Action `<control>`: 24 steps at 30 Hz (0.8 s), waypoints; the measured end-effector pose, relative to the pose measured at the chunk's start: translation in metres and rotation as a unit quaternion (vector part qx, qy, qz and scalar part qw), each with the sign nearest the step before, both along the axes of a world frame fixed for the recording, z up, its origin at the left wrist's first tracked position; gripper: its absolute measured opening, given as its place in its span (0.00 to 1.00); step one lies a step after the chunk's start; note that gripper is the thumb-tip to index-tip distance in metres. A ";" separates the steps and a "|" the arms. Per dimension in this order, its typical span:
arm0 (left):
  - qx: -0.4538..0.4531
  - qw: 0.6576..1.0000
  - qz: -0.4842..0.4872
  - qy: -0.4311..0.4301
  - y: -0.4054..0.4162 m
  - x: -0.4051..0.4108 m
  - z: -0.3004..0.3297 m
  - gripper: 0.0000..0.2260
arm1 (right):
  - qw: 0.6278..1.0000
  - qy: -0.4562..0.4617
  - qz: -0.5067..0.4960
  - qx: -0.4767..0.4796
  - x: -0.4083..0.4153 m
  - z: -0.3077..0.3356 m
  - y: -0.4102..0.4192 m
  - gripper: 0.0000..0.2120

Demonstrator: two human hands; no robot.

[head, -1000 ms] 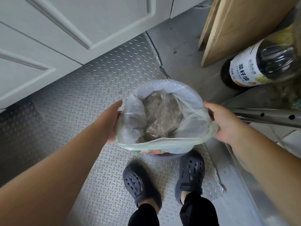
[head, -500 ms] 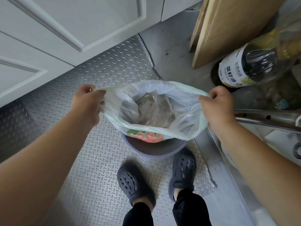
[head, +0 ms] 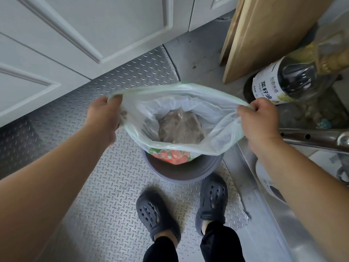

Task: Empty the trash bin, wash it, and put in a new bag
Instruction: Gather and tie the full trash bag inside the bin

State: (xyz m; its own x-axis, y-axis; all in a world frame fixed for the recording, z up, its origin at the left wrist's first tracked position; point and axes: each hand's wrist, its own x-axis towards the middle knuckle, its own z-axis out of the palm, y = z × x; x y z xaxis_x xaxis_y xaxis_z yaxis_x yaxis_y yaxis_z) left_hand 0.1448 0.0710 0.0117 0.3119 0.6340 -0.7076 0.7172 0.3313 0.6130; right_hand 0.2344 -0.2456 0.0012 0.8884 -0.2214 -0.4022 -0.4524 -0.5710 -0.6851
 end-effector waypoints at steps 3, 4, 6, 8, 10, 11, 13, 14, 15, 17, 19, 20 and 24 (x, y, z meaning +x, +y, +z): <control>-0.014 1.000 0.015 -0.018 0.002 -0.002 0.004 0.07 | 1.000 -0.001 0.010 -0.011 -0.006 0.002 -0.005 0.15; -0.014 1.000 0.017 -0.016 0.004 -0.008 0.003 0.07 | 0.999 -0.005 0.033 -0.031 -0.013 0.004 -0.010 0.16; -0.006 1.000 0.013 0.010 0.007 -0.022 0.001 0.07 | 0.993 -0.001 0.084 -0.088 -0.030 0.006 -0.021 0.15; -0.002 0.999 0.010 0.038 0.012 -0.040 -0.002 0.05 | 0.986 0.023 0.112 -0.121 -0.048 0.007 -0.032 0.15; -0.051 0.998 0.020 0.031 0.022 -0.055 -0.006 0.09 | 0.990 0.056 0.093 -0.092 -0.060 0.007 -0.039 0.15; -0.107 0.993 0.040 0.004 0.028 -0.062 -0.006 0.11 | 0.995 0.076 0.062 -0.032 -0.064 0.009 -0.042 0.15; -0.222 0.967 0.112 -0.061 0.037 -0.076 -0.007 0.15 | 0.984 0.119 -0.007 0.134 -0.075 0.011 -0.052 0.16; -0.249 0.955 0.142 -0.070 0.039 -0.084 -0.010 0.17 | 0.965 0.142 -0.067 0.209 -0.081 0.009 -0.060 0.17; -0.253 0.955 0.146 -0.045 0.038 -0.091 -0.017 0.16 | 0.942 0.160 -0.139 0.259 -0.090 0.005 -0.067 0.17; -0.197 0.977 0.017 0.085 0.025 -0.104 -0.030 0.12 | 0.941 0.195 -0.182 0.211 -0.112 -0.008 -0.080 0.09; -0.137 0.957 -0.186 0.176 0.009 -0.112 -0.044 0.11 | 0.970 0.240 0.018 0.028 -0.128 -0.024 -0.089 0.08; -0.135 0.938 -0.262 0.180 0.002 -0.112 -0.048 0.17 | 0.956 0.254 0.141 -0.042 -0.130 -0.030 -0.088 0.16; -0.200 0.893 -0.393 0.088 -0.002 -0.097 -0.048 0.33 | 0.892 0.160 0.423 -0.013 -0.097 -0.035 -0.072 0.38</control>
